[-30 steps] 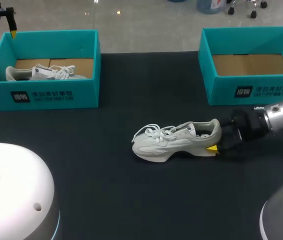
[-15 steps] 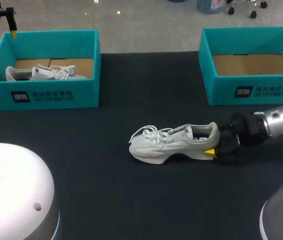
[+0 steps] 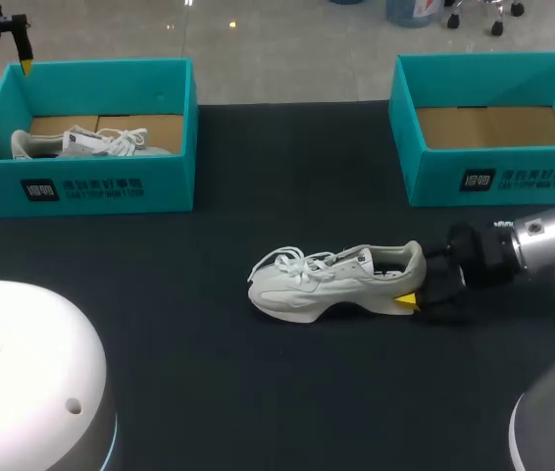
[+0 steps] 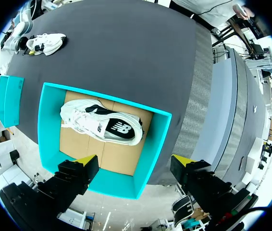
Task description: Take the shoe out of the shoebox, open the shoe tongue, remove and reinsert the insole, then place the shoe into the shoebox
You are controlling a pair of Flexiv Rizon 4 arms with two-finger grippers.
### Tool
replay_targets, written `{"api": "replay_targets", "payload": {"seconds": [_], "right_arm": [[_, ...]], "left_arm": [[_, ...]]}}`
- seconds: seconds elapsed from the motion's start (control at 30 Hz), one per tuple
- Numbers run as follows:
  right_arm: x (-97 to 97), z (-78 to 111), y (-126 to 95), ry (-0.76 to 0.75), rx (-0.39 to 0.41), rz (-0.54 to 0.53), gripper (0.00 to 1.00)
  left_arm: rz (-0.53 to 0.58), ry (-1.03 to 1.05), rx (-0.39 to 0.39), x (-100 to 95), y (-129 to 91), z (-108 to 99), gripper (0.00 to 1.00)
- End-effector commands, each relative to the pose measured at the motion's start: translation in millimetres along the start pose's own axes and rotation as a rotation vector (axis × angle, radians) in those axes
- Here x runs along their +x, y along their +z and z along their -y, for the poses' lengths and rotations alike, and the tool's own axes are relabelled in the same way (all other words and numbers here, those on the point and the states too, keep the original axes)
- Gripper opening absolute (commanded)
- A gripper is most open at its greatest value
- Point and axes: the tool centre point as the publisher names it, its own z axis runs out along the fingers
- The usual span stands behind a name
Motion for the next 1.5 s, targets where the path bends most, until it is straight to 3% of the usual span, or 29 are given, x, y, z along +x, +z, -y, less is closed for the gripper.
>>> {"api": "replay_targets", "payload": {"seconds": [0.03, 0.6, 0.77, 0.9, 0.97, 1.37, 1.43, 1.5], "right_arm": [[-0.9, 2.2, 5, 0.0, 0.001, 0.001, 0.0], [-0.9, 2.2, 5, 0.0, 0.001, 0.001, 0.0], [-0.9, 2.2, 5, 0.0, 0.001, 0.001, 0.0], [-0.9, 2.2, 5, 0.0, 0.001, 0.001, 0.0], [-0.9, 2.2, 5, 0.0, 0.001, 0.001, 0.0], [-0.9, 2.2, 5, 0.0, 0.001, 0.001, 0.0], [-0.9, 2.2, 5, 0.0, 0.001, 0.001, 0.0], [-0.9, 2.2, 5, 0.0, 0.001, 0.001, 0.0]], "left_arm": [[-0.002, 0.0, -0.002, 0.2, 0, 1, 1.0], [-0.002, 0.0, -0.002, 0.2, 0, 1, 1.0], [-0.014, -0.461, 0.024, 0.9, -13, 9, 1.0], [-0.07, -0.723, -0.025, -9.8, -22, 21, 1.0], [-0.078, -0.759, -0.033, -22.0, -24, 29, 1.0], [-0.078, -0.759, -0.033, -22.0, -24, 29, 1.0], [0.003, -0.784, 0.025, -33.8, -23, 43, 1.0], [0.045, -0.854, 0.008, -48.3, -15, 54, 1.0]]}}
